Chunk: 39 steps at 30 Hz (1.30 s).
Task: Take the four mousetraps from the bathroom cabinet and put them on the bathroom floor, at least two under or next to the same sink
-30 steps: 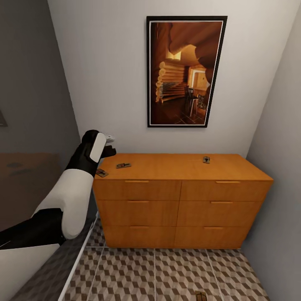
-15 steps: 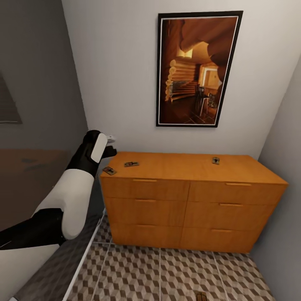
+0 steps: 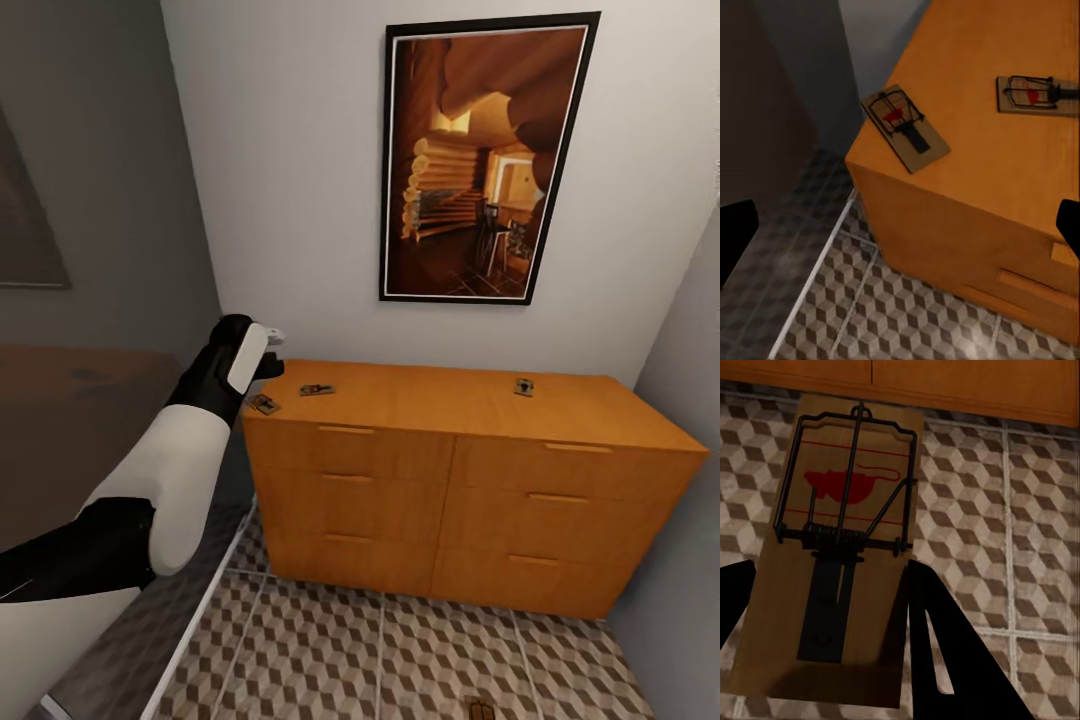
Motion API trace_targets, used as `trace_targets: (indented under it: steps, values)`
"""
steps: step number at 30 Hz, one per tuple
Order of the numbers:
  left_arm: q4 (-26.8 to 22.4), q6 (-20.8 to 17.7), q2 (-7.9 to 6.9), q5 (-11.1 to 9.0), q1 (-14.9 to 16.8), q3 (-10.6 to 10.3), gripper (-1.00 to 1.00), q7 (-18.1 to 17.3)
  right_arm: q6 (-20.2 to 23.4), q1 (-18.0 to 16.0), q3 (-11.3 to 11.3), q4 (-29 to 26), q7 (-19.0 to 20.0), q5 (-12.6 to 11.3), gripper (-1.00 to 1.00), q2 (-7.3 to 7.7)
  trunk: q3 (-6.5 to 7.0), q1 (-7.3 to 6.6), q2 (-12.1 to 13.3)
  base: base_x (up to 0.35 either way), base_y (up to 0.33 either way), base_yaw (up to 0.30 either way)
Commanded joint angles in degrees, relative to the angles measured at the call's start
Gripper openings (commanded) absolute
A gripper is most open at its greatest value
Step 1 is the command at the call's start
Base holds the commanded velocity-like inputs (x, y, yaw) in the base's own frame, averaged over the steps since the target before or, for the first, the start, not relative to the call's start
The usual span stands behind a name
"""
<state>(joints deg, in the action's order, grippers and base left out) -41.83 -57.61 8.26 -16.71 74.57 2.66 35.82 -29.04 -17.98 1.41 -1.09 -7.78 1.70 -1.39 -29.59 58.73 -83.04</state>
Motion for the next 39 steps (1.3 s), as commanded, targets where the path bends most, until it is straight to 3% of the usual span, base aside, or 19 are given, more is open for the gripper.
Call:
trace_targets:
  steps: [1,13,39]
  values:
    - [0.0,0.0,0.07,-0.6,0.1,0.2,1.0,0.6,-0.1,0.0,0.2,0.0,-0.1,0.0,-1.0,-0.01,-0.06,0.0,0.0,0.0,-0.286,0.004]
    - [0.0,0.0,0.07,-0.6,0.1,0.2,1.0,0.6,-0.1,0.0,0.2,0.0,-0.1,0.0,-1.0,-0.01,-0.07,0.0,0.0,0.0,-0.11,0.025]
    - [-0.1,-0.1,0.08,-0.6,0.1,0.2,1.0,0.6,0.5,0.0,0.2,0.1,-0.5,0.0,-1.0,-0.06,-0.07,0.0,0.0,0.0,-0.163,0.196]
